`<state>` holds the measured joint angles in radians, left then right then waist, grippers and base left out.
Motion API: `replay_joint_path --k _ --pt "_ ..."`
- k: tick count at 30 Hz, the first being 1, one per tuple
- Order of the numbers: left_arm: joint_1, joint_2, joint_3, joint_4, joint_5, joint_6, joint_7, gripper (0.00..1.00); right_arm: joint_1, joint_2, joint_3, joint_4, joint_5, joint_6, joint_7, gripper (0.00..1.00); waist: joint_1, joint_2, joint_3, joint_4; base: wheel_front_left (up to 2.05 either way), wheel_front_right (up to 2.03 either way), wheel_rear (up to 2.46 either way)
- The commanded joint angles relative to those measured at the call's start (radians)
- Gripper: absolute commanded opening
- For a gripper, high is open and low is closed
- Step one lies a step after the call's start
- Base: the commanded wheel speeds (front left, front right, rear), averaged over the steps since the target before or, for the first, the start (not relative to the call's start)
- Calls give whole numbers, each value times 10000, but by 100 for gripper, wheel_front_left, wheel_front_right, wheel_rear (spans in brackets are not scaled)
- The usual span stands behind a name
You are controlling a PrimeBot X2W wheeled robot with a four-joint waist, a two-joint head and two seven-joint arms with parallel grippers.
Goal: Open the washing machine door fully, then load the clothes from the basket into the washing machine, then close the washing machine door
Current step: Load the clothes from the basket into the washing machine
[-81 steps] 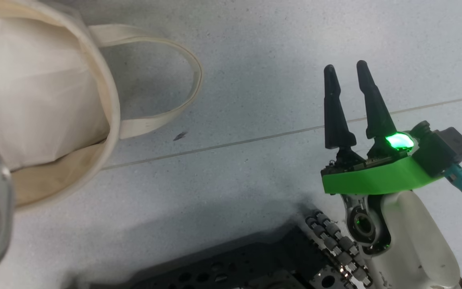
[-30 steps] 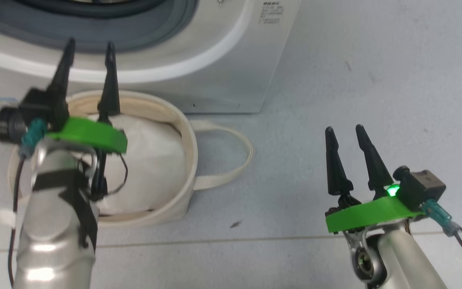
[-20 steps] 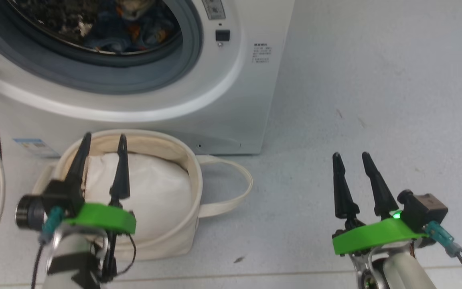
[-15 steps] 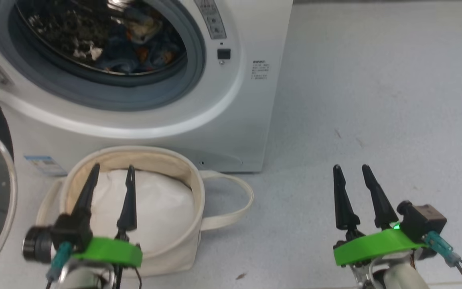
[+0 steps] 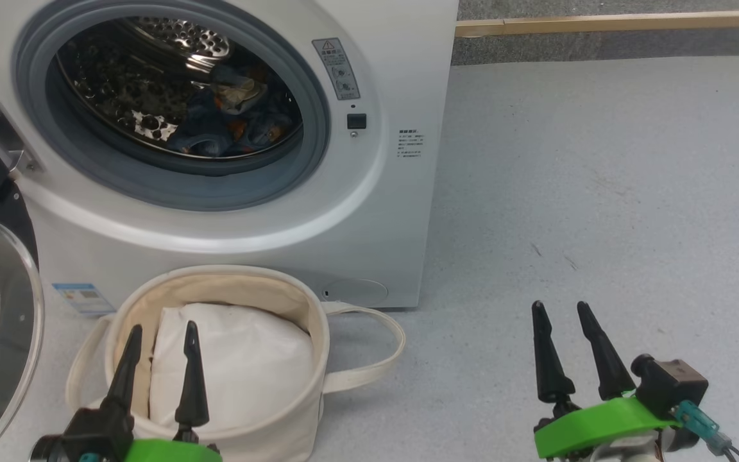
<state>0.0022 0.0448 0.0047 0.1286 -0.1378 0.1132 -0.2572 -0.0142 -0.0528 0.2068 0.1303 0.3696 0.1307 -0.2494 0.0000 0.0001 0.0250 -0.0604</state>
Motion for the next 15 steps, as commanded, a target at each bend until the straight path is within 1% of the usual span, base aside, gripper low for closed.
replay_joint_path --k 1,15 --pt "-214 56 212 -294 176 -16 -46 100 -186 26 270 -276 -71 0 -124 100 0 -1 7 -12 0 0 0" --pt "-291 55 222 -264 -33 -20 -46 100 -205 26 288 -270 -34 0 -124 100 0 -1 35 -15 0 0 0"
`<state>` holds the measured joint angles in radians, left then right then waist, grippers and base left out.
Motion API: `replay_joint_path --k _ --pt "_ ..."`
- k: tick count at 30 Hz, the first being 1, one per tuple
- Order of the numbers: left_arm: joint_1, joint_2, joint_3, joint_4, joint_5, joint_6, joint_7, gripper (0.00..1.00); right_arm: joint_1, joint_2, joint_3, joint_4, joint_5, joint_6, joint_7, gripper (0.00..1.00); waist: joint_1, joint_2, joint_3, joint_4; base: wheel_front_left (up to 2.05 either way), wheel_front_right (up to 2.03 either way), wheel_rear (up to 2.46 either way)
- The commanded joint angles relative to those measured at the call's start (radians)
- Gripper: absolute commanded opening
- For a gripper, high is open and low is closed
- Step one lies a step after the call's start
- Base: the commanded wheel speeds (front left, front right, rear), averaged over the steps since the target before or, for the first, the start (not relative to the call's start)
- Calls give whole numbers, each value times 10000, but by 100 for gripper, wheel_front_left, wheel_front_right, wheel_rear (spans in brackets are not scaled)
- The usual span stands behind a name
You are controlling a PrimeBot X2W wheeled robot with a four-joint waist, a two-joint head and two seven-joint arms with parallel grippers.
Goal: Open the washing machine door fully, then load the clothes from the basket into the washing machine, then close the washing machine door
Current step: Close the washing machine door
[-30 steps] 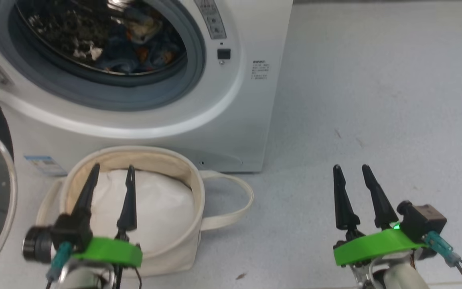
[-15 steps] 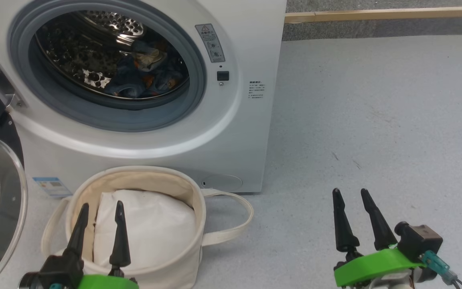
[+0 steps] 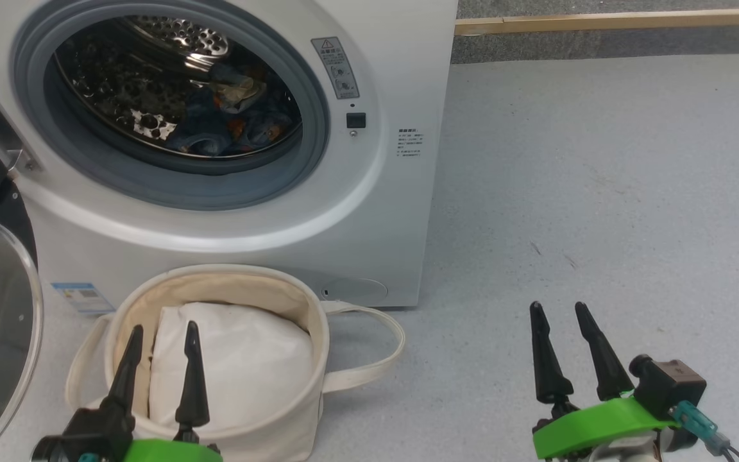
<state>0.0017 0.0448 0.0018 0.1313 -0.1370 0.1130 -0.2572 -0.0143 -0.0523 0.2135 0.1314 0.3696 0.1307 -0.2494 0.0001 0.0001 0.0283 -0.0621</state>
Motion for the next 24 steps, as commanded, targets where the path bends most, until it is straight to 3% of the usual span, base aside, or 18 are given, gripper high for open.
replay_joint_path --k 1,24 --pt "-284 55 239 -267 -38 -12 -46 100 -206 20 215 -280 -38 0 -124 100 -1 -1 0 5 0 0 0" --pt "-265 55 164 124 -580 -14 -46 100 -180 20 280 -228 -20 0 -124 100 -1 -1 -140 37 0 0 0"
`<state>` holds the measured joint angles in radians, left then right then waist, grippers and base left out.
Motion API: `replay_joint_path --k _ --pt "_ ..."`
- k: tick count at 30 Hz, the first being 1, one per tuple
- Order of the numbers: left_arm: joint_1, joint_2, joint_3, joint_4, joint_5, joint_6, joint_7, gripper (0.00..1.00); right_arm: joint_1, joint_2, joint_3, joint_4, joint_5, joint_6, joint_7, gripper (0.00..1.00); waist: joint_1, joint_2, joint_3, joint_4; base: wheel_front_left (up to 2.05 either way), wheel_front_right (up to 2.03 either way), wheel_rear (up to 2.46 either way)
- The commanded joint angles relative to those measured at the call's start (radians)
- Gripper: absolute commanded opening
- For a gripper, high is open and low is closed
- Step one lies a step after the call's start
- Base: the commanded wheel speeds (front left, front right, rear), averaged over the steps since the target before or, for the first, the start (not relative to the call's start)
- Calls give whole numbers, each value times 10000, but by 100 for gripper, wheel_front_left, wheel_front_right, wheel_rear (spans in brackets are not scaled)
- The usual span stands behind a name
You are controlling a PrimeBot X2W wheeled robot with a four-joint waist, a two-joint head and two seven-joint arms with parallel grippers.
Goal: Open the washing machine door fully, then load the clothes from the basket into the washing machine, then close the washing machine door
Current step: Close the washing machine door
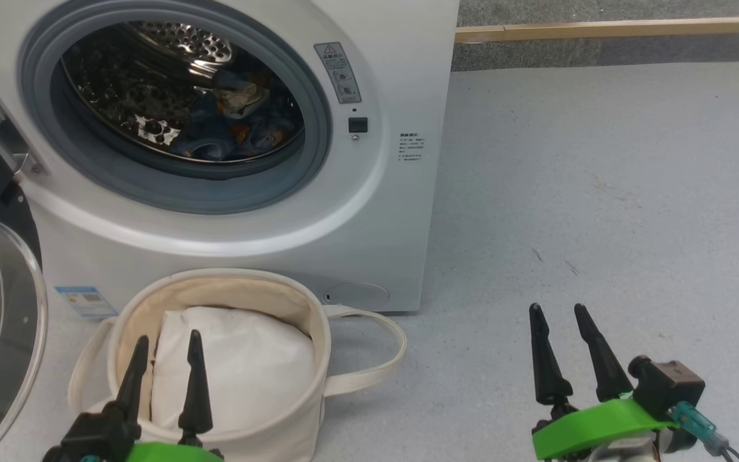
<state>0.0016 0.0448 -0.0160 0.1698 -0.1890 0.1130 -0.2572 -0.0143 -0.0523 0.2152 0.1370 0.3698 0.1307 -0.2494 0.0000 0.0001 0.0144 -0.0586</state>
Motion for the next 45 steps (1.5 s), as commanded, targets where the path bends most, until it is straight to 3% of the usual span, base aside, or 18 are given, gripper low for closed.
replay_joint_path --k 1,10,24,31,45 --pt "-273 55 377 -228 -104 -9 -46 100 -179 20 258 -274 12 0 -124 100 0 -1 -3 4 -6 4 2" --pt "-316 55 565 -191 -362 -216 -46 100 -183 20 266 -214 82 0 -124 100 0 -1 0 15 -107 45 62" --pt "-349 55 700 -255 -373 -283 -46 100 -179 20 298 -101 18 0 -124 100 0 -1 76 59 -229 140 88" --pt "-341 55 631 -334 439 -130 -46 100 -159 20 311 -76 -12 0 -124 100 0 -1 93 147 -196 19 177" --pt "-335 55 229 -537 519 18 -46 100 -111 20 303 -224 37 0 -124 100 0 -1 122 728 -37 -18 56"
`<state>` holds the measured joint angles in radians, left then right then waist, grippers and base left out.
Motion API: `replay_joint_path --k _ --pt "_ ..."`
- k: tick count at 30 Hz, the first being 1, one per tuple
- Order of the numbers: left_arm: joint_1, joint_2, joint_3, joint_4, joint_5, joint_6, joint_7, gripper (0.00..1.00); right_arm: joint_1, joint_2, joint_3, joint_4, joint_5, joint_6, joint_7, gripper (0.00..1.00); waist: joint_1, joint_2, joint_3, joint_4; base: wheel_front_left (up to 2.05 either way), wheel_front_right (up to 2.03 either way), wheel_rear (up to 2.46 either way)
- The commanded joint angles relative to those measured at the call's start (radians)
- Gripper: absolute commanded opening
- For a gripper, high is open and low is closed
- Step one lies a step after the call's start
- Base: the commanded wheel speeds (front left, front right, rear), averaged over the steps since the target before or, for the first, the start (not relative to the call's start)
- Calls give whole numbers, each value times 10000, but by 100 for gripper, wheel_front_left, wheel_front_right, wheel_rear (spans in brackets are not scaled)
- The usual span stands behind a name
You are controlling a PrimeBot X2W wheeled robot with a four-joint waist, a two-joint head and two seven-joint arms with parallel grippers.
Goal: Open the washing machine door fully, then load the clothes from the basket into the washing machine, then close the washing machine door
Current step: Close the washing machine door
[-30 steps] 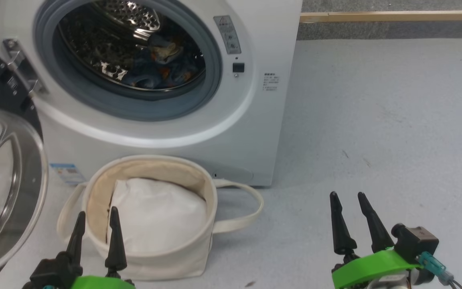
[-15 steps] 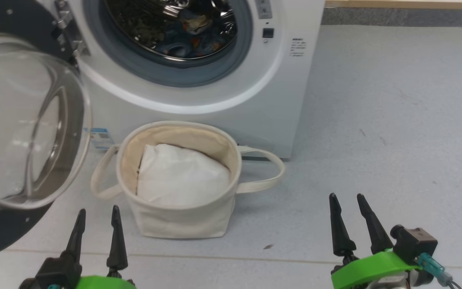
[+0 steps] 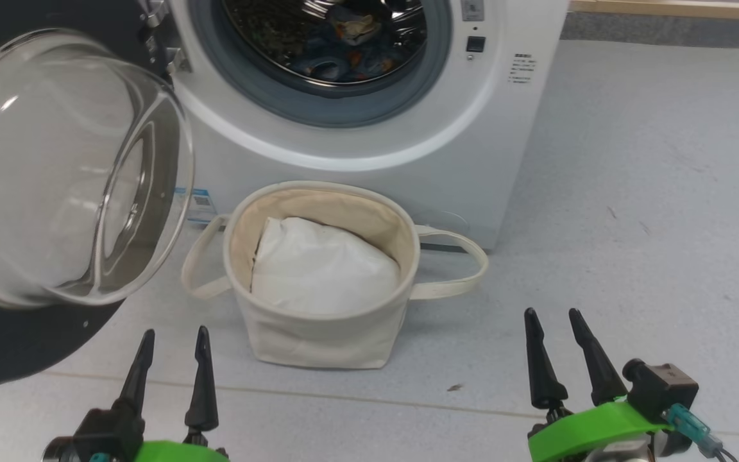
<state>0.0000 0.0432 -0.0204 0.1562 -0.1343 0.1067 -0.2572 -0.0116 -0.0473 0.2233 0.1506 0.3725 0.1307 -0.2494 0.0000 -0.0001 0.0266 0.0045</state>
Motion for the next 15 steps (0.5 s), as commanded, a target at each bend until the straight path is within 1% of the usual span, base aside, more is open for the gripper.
replay_joint_path --k 1,4,7,8,15 --pt "-314 70 264 -404 -92 94 -46 100 -135 -29 232 -387 6 0 -124 100 0 1 -6 188 0 0 0" --pt "-283 70 227 -397 -277 147 -46 100 -121 -29 255 -456 18 0 -124 100 0 1 -45 551 0 0 0" --pt "-235 70 177 -442 -433 202 -46 100 -113 -29 339 -521 -5 0 -124 100 0 1 -97 1067 0 0 0" --pt "-235 70 177 -442 -433 202 -46 100 -113 -29 339 -521 -5 0 -124 100 0 1 -97 1067 0 0 0" --pt "-14 70 115 -557 -612 244 -46 100 -93 -29 574 -606 -146 0 -124 100 0 1 -232 2530 0 0 0"
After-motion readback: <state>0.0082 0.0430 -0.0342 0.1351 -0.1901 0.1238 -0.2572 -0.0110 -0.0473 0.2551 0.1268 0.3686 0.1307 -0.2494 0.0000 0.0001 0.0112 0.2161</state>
